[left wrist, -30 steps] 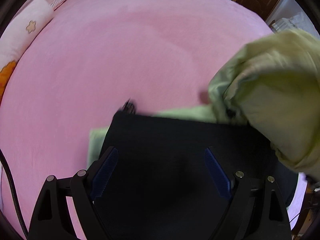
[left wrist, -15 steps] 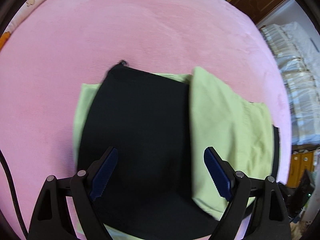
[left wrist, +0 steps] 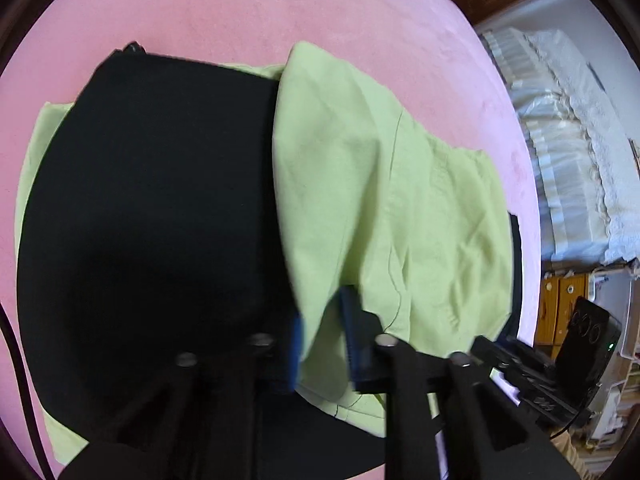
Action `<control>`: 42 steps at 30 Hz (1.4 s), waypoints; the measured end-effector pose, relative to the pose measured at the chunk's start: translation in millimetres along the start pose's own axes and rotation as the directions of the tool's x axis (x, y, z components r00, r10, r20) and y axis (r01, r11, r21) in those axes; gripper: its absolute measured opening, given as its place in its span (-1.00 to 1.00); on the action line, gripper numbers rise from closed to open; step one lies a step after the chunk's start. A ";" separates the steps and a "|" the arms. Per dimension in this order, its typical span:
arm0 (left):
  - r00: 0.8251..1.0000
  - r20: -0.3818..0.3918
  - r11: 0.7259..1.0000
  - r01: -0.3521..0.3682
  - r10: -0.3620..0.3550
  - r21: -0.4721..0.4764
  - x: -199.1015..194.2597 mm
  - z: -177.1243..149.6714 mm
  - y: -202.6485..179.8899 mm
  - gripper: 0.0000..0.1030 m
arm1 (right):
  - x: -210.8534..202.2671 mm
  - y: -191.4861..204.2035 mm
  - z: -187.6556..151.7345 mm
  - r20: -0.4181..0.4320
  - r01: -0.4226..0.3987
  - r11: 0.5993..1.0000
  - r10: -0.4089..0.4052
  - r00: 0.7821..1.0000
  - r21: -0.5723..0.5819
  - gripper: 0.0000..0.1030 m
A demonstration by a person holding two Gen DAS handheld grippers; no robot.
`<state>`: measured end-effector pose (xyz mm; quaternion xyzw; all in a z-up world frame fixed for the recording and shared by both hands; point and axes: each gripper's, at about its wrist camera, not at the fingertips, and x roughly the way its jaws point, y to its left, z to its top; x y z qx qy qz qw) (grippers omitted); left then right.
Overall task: Fold large clothes
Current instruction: 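Lift the hood with the right gripper and fold it over the black body, then open both grippers and smooth the folded hood flat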
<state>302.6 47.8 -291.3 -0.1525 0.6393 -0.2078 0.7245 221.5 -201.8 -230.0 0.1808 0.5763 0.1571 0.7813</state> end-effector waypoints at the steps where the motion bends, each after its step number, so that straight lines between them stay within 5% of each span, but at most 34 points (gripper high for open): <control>1: 1.000 0.018 1.000 -0.017 0.017 0.021 -2.7 -1.8 -5.0 -0.88 | -1.4 2.9 0.9 0.001 0.013 1.000 -0.013 1.000 -0.017 -0.90; 6: 0.990 0.138 0.997 -0.035 0.025 0.070 -25.1 -20.7 -28.5 -0.93 | -36.2 13.0 5.9 0.154 0.112 0.991 -0.100 0.983 -0.070 -0.94; 12: 0.988 0.063 0.986 -0.145 0.140 0.084 19.9 -40.4 -20.9 -0.93 | 11.5 -15.3 -8.0 -0.009 0.152 0.988 -0.152 0.988 0.003 -0.89; 15: 0.985 0.074 0.982 -0.160 0.154 0.095 15.1 -38.1 -25.1 -0.77 | 3.6 -3.9 -5.2 0.016 0.193 0.981 -0.193 0.981 -0.012 -0.80; 19: 0.971 0.094 0.962 -0.230 0.218 0.145 -5.7 -35.3 -34.4 -0.23 | -12.3 6.4 -6.4 0.037 0.250 0.968 -0.249 0.968 -0.028 -0.43; 23: 0.932 0.225 0.931 -0.323 0.283 0.168 -40.3 -38.3 -50.8 -0.06 | -42.7 21.7 -11.1 0.147 0.333 0.942 -0.324 0.935 -0.044 -0.43; 27: 0.910 0.351 0.948 -0.284 0.219 0.145 -60.6 -37.2 -73.0 -0.06 | -57.6 57.5 -10.8 0.309 0.355 0.928 -0.307 0.900 -0.111 -0.43; 33: 0.943 0.318 0.975 -0.160 0.104 0.157 -16.0 -31.1 -101.2 -0.50 | -12.5 97.4 1.0 0.350 0.308 0.925 -0.220 0.911 -0.220 -0.43; 36: 0.950 0.275 0.966 -0.198 0.148 0.165 18.6 -36.9 -101.5 -0.55 | 13.8 96.6 0.2 0.325 0.333 0.902 -0.238 0.915 -0.275 -0.43; 39: 0.947 0.240 0.954 -0.254 0.213 0.156 44.4 -40.8 -84.5 -0.82 | 24.3 75.2 -5.1 0.316 0.432 0.862 -0.346 0.884 -0.266 -0.44; 41: 0.949 0.240 0.959 -0.243 0.204 0.146 47.2 -45.4 -72.5 -0.89 | 23.8 40.3 -10.9 0.310 0.544 0.819 -0.477 0.822 -0.182 -0.56; 42: 0.953 0.235 0.962 -0.230 0.193 0.144 48.3 -46.5 -68.0 -0.91 | 23.4 25.5 -12.5 0.290 0.540 0.828 -0.486 0.825 -0.151 -0.69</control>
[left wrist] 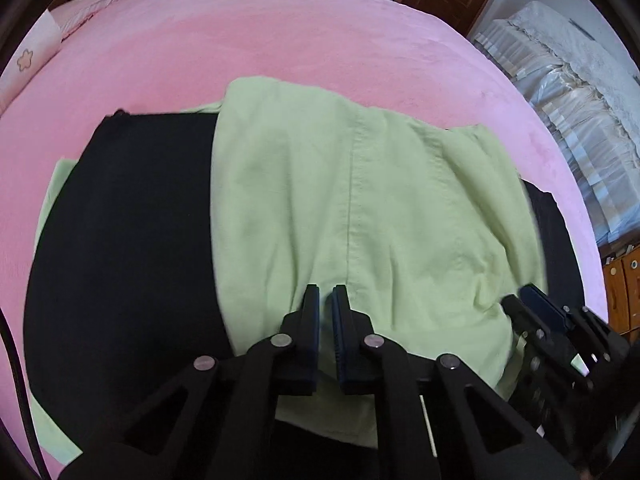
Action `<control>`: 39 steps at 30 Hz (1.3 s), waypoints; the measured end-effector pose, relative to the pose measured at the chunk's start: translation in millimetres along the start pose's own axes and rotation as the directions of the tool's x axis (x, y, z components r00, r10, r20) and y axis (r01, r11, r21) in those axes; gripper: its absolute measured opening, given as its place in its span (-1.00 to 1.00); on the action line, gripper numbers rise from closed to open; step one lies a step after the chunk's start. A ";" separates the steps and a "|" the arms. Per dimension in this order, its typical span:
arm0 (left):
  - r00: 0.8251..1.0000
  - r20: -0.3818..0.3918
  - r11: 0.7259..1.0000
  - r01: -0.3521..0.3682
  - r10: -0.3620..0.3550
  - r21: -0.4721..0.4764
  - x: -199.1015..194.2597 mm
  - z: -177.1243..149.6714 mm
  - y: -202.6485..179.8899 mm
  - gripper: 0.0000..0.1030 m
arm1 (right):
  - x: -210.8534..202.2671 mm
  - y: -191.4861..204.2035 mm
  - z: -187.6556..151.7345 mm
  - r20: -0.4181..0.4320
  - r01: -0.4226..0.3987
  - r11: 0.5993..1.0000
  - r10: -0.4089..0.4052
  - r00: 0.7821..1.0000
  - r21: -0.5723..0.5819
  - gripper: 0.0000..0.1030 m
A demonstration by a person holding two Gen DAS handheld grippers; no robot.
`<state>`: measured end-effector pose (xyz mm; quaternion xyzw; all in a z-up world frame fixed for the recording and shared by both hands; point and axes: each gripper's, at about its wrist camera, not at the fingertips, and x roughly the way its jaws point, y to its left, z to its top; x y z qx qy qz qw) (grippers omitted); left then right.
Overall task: Fold large clothes
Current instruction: 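Open both grippers and smooth the folded hood flat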
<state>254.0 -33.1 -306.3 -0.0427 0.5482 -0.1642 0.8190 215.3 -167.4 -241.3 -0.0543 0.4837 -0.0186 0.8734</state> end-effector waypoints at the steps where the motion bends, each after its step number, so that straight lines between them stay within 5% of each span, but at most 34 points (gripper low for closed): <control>1: 1.000 -0.006 1.000 0.011 -0.011 -0.005 1.1 -1.9 2.6 -0.92 | 3.8 -17.8 -7.2 -0.017 -0.040 0.997 0.041 0.999 0.058 -1.00; 3: 1.000 -0.004 1.000 0.011 -0.010 0.014 4.1 -4.7 3.4 -0.92 | 1.2 -32.1 -10.3 -0.023 -0.094 0.990 0.097 0.995 0.104 -1.00; 8: 1.000 -0.001 1.000 -0.018 0.018 0.025 8.9 -3.5 0.0 -0.92 | 1.2 -21.1 -8.3 -0.035 -0.032 0.998 0.034 0.999 0.063 -1.00; 18: 0.999 -0.044 0.999 0.012 -0.010 0.032 1.9 7.8 -5.8 -0.90 | 8.2 -22.4 -1.4 -0.068 -0.070 0.993 0.077 0.995 0.098 -0.94; 21: 0.997 -0.079 0.999 0.022 -0.020 0.027 -8.0 15.3 -8.1 -0.71 | 8.1 -26.1 7.1 -0.102 -0.079 0.992 0.090 0.991 0.102 -0.94; 22: 0.995 -0.091 0.999 0.030 -0.028 0.024 -11.1 17.3 -9.2 -0.39 | 6.5 -27.7 10.4 -0.117 -0.084 0.990 0.097 0.988 0.111 -0.94; 23: 0.994 -0.109 0.999 0.029 -0.027 0.017 -17.2 21.2 -12.3 0.16 | 4.4 -28.0 11.8 -0.124 -0.087 0.989 0.101 0.987 0.118 -0.94; 25: 0.996 -0.094 1.000 0.000 0.001 0.011 -32.2 24.5 -13.1 0.64 | -3.0 -29.3 17.1 -0.136 -0.093 0.987 0.111 0.985 0.134 -0.90; 35: 0.996 -0.073 0.999 -0.050 0.049 -0.017 -101.9 31.1 -24.5 0.66 | -63.7 -20.9 41.6 -0.145 -0.182 0.972 0.203 0.968 0.148 -0.70; 39: 0.995 -0.084 0.995 -0.053 0.046 -0.082 -125.4 27.2 -18.7 0.66 | -90.5 -14.3 47.8 -0.154 -0.211 0.965 0.234 0.960 0.153 -0.14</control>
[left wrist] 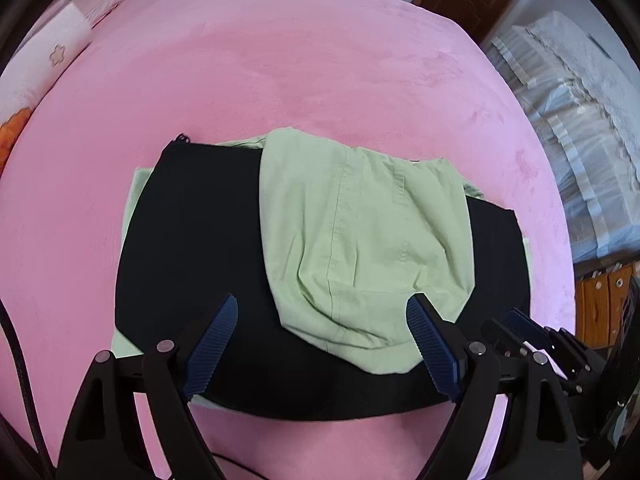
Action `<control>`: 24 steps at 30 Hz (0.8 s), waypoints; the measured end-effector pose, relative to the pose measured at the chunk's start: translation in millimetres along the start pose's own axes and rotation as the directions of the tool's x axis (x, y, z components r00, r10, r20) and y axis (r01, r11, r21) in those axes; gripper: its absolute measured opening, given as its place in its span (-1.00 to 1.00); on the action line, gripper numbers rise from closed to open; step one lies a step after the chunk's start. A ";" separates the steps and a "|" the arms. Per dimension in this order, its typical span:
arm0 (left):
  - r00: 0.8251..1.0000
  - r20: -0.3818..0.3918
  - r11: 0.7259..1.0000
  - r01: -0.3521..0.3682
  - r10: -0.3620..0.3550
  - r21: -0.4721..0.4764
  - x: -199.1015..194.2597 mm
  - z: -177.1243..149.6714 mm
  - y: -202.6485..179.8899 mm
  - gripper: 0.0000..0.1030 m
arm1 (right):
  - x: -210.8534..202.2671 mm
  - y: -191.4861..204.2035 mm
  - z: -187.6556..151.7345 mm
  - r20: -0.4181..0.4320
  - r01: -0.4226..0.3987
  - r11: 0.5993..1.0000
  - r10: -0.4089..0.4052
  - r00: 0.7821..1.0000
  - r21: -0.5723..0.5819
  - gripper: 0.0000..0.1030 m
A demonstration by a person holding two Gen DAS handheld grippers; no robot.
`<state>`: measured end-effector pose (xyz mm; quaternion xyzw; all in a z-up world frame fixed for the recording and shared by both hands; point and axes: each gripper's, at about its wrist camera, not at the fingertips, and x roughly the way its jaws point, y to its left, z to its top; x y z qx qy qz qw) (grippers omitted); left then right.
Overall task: Fold large clothes
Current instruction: 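Open both grippers and smooth the folded hood flat, then pull both grippers back and lower them to the bundle's black edge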
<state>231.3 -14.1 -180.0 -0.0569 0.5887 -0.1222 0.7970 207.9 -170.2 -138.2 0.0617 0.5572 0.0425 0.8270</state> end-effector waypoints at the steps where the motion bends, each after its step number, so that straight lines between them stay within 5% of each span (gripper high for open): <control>1: 1.000 -0.005 1.000 0.002 -0.002 -0.018 -5.2 -2.5 2.4 0.66 | -4.4 2.7 -1.3 0.003 -0.009 1.000 0.009 1.000 0.000 -0.06; 9: 0.998 -0.058 0.995 -0.018 0.012 -0.100 -33.2 -25.0 21.0 0.66 | -30.9 29.9 -10.3 -0.023 -0.046 0.998 0.045 0.999 -0.044 -0.03; 24: 0.991 -0.133 0.997 0.015 -0.026 -0.082 -62.0 -73.4 25.5 0.66 | -49.7 66.2 -44.2 -0.064 -0.112 0.988 0.105 0.992 -0.107 -0.03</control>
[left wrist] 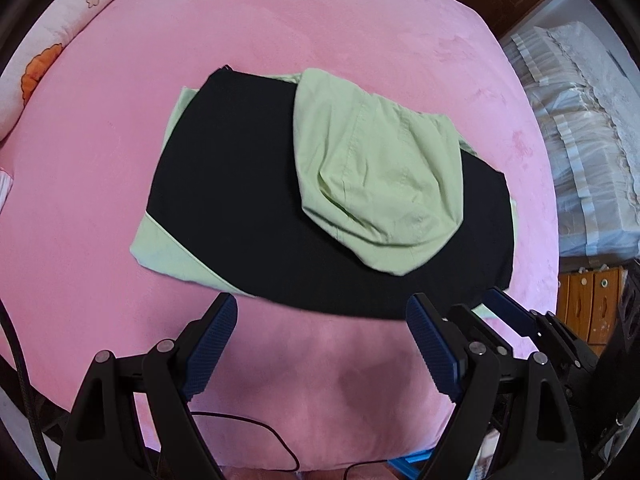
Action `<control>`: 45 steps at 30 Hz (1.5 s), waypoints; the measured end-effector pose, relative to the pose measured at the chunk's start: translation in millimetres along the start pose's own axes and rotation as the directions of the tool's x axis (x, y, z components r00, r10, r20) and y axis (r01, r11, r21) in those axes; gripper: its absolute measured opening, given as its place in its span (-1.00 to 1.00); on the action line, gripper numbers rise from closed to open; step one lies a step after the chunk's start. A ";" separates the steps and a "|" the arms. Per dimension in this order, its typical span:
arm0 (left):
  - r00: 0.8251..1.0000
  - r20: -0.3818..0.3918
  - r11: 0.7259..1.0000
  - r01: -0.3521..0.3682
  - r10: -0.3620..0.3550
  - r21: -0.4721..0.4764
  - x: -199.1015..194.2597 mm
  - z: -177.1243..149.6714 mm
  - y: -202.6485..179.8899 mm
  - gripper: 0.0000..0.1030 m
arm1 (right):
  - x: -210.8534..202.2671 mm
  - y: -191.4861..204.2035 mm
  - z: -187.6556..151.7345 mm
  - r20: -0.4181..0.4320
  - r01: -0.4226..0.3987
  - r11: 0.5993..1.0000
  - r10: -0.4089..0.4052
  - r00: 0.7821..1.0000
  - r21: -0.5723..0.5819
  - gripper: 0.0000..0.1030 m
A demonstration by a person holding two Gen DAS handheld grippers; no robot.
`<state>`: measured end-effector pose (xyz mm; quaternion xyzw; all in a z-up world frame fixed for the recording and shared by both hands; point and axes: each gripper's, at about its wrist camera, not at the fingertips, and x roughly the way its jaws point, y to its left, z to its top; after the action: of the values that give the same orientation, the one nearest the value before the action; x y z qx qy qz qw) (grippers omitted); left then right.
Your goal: Fold large clothes
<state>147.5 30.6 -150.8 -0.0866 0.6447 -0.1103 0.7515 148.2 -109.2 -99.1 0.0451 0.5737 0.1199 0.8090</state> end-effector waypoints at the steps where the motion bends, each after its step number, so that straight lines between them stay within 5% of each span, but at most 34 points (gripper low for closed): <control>1: 1.000 -0.012 1.000 0.013 -0.013 0.006 -0.4 -4.1 0.1 0.66 | -0.6 2.3 -2.9 -0.006 0.002 1.000 -0.002 1.000 0.001 -0.03; 10: 0.990 -0.112 0.996 0.085 -0.082 0.015 8.9 -40.4 14.9 0.68 | -13.3 21.6 -34.3 0.002 0.032 0.999 -0.032 0.999 0.033 -0.03; 16: 0.981 -0.133 0.987 0.134 -0.144 -0.083 44.6 -55.2 44.8 0.68 | 9.8 22.0 -50.2 -0.009 0.072 0.996 -0.071 0.997 0.046 -0.03; 23: 0.951 -0.011 0.918 0.296 -0.310 -0.265 107.2 -55.8 91.8 0.68 | 46.6 2.6 -52.5 0.028 0.094 0.988 -0.098 0.995 0.120 -0.03; 29: 0.924 0.138 0.853 0.383 -0.357 -0.356 149.6 -53.0 121.9 0.67 | 62.2 -2.8 -43.0 0.116 0.089 0.988 -0.103 0.988 0.124 -0.03; 34: 0.903 0.238 0.846 0.422 -0.359 -0.326 166.5 -42.9 132.0 0.68 | 71.5 -3.7 -35.3 0.191 0.076 0.991 -0.096 0.977 0.111 -0.03; 41: 0.877 0.353 0.885 0.414 -0.326 -0.213 174.4 -4.8 126.7 0.68 | 81.5 -1.6 -24.8 0.262 0.061 0.992 -0.087 0.961 0.108 -0.03; 45: 0.856 0.404 0.870 0.436 -0.322 -0.231 172.7 15.9 125.4 0.67 | 83.2 0.6 -11.8 0.321 0.087 0.993 -0.108 0.941 0.079 -0.04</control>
<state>194.9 102.9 -346.5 -0.3503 0.4782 -0.1364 0.7937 163.1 -88.9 -179.4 0.0616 0.4377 0.0525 0.8955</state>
